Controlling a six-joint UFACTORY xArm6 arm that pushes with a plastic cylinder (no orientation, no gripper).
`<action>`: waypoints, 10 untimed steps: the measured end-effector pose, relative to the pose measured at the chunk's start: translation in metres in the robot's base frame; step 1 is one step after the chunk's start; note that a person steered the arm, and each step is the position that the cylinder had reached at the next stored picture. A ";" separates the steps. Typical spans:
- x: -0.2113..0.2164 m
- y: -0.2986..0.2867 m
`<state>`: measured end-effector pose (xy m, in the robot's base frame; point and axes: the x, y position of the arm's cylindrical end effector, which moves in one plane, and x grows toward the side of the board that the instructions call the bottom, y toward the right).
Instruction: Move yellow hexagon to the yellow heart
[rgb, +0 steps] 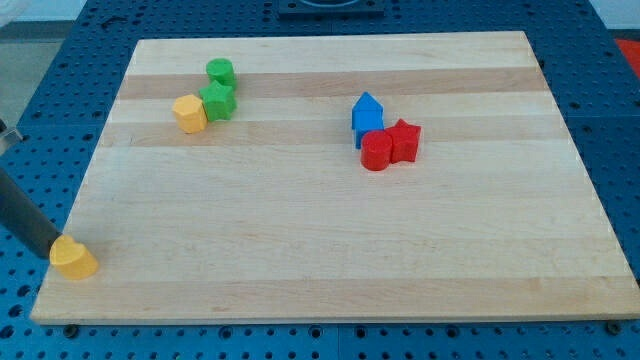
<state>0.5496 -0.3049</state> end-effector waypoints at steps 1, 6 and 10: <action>0.007 0.005; -0.050 0.038; -0.226 0.080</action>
<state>0.3237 -0.2252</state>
